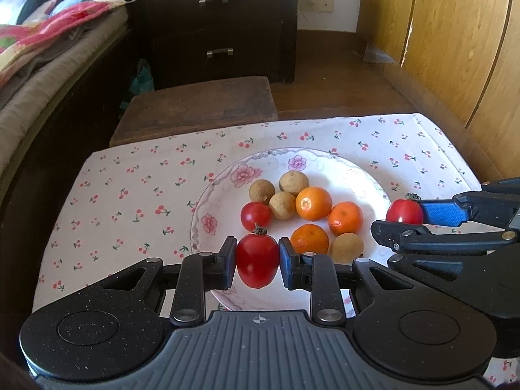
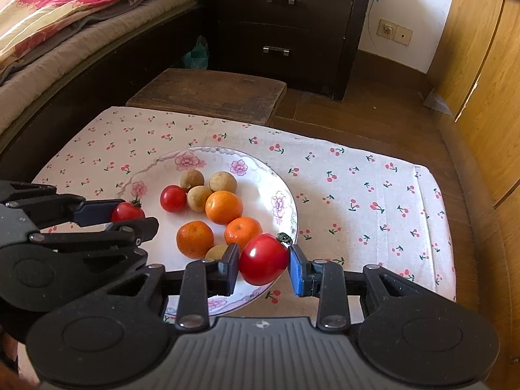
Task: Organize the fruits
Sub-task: 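Carry both held red tomatoes over the white bowl, then lower both tomatoes into the bowl and open both tools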
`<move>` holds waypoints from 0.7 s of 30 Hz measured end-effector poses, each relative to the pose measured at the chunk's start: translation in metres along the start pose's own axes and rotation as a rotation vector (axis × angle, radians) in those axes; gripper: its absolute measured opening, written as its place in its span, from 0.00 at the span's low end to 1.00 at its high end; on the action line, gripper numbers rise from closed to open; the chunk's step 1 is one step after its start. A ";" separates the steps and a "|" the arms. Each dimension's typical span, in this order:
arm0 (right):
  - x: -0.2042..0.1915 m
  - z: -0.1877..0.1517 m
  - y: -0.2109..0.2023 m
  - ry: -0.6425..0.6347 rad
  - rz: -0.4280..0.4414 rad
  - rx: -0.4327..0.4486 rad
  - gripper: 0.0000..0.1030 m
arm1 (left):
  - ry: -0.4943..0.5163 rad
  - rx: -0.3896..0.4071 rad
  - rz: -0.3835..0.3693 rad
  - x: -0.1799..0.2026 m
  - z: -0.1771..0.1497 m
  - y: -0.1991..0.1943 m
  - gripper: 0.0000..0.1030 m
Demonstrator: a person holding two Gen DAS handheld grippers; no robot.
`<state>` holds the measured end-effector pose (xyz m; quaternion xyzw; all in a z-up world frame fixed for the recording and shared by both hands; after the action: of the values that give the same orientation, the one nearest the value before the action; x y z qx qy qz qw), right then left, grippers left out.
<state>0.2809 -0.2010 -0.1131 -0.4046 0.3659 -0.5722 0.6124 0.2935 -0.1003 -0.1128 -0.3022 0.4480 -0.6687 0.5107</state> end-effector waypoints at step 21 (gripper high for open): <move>-0.004 0.005 0.017 -0.007 0.000 -0.013 0.32 | -0.020 -0.045 0.012 -0.007 -0.002 0.021 0.34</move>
<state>0.2924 -0.1962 -0.1268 -0.4106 0.3677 -0.5685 0.6108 0.3021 -0.0945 -0.1321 -0.3176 0.4598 -0.6523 0.5121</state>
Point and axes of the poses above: each gripper's, at about its wrist camera, not at the fingertips, and y roughly the way its jaws point, x to its right, z to its top, the point moved 10 cm from there along y, roughly the way its jaws point, and after that the axes turned 12 degrees about -x, right-handed, at the moved point
